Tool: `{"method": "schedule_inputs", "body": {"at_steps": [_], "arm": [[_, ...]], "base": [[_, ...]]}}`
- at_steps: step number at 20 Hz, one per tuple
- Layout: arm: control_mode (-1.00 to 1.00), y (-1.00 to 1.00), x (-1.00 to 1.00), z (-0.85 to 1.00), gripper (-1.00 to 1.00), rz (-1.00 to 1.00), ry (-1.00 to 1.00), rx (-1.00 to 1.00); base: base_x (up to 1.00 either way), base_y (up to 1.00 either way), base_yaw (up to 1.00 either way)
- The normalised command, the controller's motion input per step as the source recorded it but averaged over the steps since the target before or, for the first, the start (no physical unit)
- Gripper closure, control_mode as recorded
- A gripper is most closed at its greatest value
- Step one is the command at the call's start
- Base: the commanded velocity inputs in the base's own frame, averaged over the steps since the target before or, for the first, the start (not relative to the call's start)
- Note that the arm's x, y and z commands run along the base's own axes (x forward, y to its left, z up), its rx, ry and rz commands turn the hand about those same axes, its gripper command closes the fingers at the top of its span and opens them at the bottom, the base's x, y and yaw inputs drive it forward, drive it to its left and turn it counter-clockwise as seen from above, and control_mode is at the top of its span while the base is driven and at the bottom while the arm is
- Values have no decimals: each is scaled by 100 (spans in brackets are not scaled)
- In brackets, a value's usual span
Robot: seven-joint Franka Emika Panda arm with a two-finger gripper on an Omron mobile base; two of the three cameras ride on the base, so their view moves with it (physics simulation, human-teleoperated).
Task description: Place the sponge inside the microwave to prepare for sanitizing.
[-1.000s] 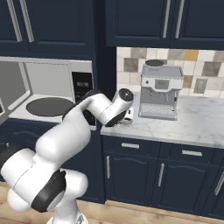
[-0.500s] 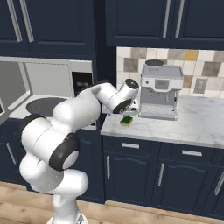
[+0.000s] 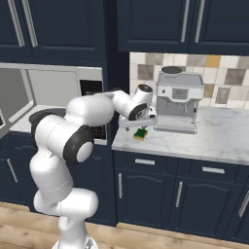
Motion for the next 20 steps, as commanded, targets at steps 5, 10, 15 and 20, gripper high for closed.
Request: {"method": "schedule_inputs", "body": {"at_steps": [5,10,15,20], "arm": [[-100,-3,39,-22,-100,0,0,-7],[-100,-1,32,-15,-100,-4,6,0],[-100,-4,37,-1,-100,-5,19,0],[-100,-2,33,0,-100,-2,5,0]], "base": [[0,0,0],[0,0,0],[0,0,0],[0,0,0]]}}
